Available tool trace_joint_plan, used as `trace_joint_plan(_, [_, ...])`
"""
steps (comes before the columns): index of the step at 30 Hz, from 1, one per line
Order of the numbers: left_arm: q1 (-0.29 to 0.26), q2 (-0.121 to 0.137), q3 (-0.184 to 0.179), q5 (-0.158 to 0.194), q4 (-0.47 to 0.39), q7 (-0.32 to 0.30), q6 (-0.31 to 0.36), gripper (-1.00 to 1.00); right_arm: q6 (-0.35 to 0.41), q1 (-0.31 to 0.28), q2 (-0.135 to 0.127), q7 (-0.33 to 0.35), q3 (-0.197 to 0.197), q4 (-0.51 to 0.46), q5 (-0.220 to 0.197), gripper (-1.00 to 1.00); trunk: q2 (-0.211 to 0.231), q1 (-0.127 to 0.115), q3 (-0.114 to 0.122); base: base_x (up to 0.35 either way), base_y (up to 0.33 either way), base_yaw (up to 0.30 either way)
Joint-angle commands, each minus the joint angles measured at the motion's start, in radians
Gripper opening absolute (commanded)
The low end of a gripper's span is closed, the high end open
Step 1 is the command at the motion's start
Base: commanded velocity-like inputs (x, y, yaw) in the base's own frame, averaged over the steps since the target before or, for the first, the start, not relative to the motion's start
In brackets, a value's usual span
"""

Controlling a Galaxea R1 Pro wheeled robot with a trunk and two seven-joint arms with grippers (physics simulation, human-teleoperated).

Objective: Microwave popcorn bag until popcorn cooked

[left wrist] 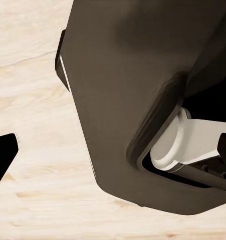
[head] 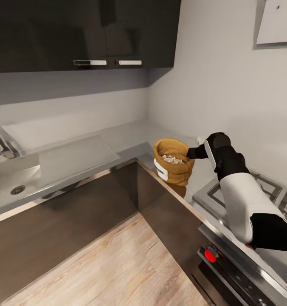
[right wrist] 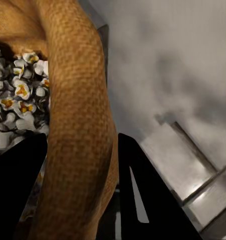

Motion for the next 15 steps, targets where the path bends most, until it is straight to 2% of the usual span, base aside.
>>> trace_joint_plan(1, [0.0,0.0,0.006,0.001,0.0,0.001,-0.001,1.0,0.003,-0.001,0.0,0.01,-0.002,-0.001,0.01,-1.0,-0.001,0.0,-0.001,-0.32,0.158,0.0])
trace_joint_plan(15, [0.0,0.0,0.002,-0.004,0.0,-0.007,-0.001,1.0,0.003,-0.001,-0.004,0.01,-0.005,-0.015,0.008,-1.0,-0.001,0.0,-0.001,-0.301,0.207,0.0])
